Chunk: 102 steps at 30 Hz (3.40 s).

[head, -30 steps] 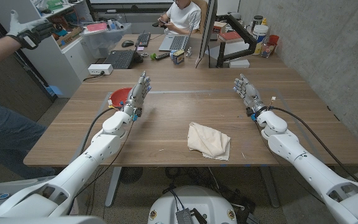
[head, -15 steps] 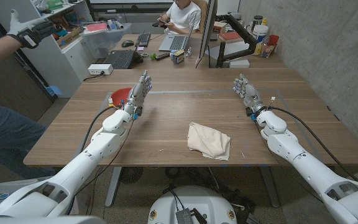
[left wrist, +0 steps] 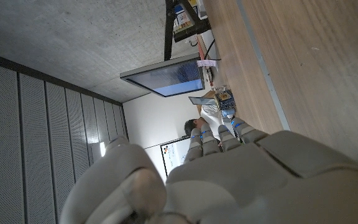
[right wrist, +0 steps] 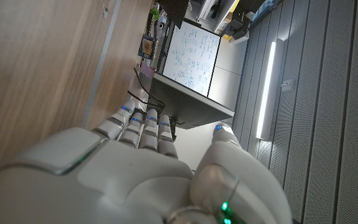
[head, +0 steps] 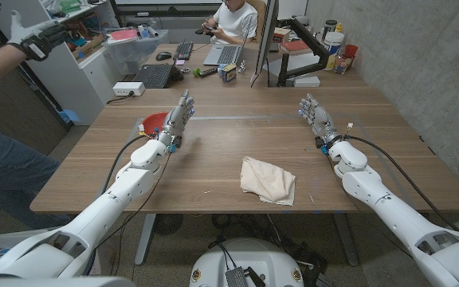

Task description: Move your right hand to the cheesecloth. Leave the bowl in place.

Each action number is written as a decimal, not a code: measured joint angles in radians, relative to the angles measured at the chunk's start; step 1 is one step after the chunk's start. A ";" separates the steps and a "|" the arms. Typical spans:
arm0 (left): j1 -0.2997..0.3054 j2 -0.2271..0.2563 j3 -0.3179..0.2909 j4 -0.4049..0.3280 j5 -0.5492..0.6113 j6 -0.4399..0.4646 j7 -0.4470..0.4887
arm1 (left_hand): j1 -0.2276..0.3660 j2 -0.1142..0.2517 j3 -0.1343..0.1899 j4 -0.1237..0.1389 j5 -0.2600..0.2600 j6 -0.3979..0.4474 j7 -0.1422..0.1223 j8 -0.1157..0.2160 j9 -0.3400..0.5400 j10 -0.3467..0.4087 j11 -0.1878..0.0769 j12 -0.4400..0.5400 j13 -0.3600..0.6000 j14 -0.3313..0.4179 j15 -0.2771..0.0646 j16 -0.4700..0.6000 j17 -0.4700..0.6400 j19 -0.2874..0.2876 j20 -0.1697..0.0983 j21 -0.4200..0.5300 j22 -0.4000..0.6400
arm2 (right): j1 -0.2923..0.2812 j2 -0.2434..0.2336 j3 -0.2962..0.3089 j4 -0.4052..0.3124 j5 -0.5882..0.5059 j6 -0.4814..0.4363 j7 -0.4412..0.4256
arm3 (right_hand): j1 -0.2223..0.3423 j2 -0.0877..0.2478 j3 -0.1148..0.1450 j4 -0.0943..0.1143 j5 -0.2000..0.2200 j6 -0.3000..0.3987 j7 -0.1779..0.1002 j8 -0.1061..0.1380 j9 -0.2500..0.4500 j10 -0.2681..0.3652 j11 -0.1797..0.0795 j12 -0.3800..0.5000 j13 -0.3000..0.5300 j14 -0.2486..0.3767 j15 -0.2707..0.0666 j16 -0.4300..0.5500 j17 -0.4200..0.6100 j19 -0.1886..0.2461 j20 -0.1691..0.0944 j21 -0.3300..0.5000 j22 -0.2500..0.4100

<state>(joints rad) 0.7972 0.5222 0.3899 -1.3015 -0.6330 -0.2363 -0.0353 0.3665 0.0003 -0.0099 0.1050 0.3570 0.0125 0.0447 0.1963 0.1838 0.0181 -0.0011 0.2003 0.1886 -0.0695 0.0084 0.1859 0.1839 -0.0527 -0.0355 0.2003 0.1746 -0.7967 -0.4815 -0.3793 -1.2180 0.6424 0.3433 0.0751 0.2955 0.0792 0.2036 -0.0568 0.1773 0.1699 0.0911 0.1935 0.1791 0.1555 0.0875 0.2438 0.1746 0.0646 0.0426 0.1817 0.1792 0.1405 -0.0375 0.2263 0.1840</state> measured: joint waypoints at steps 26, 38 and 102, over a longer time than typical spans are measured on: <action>-0.027 0.004 0.009 0.009 0.010 0.026 -0.009 | 0.005 0.005 -0.009 0.000 0.000 0.000 0.000 0.000 0.000 -0.008 0.001 0.000 0.000 -0.003 -0.004 0.000 0.000 -0.011 0.000 -0.002 0.000 | -0.006 -0.025 -0.009 -0.021 -0.028 0.017 0.017 | 0.000 0.000 0.000 0.000 0.000 -0.016 -0.016 -0.006 0.000 0.005 -0.005 -0.012 0.000 0.000 0.000 0.000 0.000 0.000 0.000 -0.005 0.000; -0.028 0.009 0.012 -0.002 0.015 0.035 -0.002 | 0.005 0.005 -0.008 0.000 0.000 0.000 0.000 0.000 0.000 -0.008 0.001 0.000 0.000 -0.003 -0.003 0.000 0.000 -0.011 0.000 -0.005 0.000 | -0.024 -0.053 -0.008 -0.053 -0.040 0.020 0.021 | 0.000 0.000 0.002 -0.002 0.000 -0.020 -0.013 -0.006 0.000 0.001 -0.009 -0.012 0.000 0.000 0.000 0.000 0.000 0.000 0.000 -0.005 0.000; -0.026 0.032 0.012 -0.036 0.027 0.052 0.001 | 0.013 0.013 -0.016 0.000 -0.007 0.009 0.002 0.000 0.000 -0.008 0.001 0.000 0.000 -0.003 -0.003 0.000 0.000 -0.023 0.002 -0.005 0.000 | -0.070 -0.028 -0.007 -0.046 -0.169 0.325 0.015 | 0.000 0.000 -0.002 -0.007 0.000 0.043 -0.057 0.017 0.005 0.061 -0.021 -0.012 0.005 0.052 -0.020 0.012 0.000 0.030 0.002 -0.008 0.000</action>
<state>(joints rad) 0.7709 0.5545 0.4019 -1.3378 -0.6056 -0.1847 -0.0341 0.3797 0.0135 -0.0263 0.1048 0.3503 0.0216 0.0462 0.1963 0.1836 0.0099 -0.0001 0.2003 0.1884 -0.0728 0.0049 0.1858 0.1836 -0.0757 -0.0340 0.1954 0.1743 -0.8666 -0.5091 -0.3866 -1.2640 0.4735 0.6686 0.0904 0.2955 0.0792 0.2015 -0.0634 0.1773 0.2128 0.0339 0.2109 0.1839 0.2163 0.0662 0.2322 0.1791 0.1165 0.0230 0.1933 0.1789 0.1709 -0.0358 0.2184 0.1836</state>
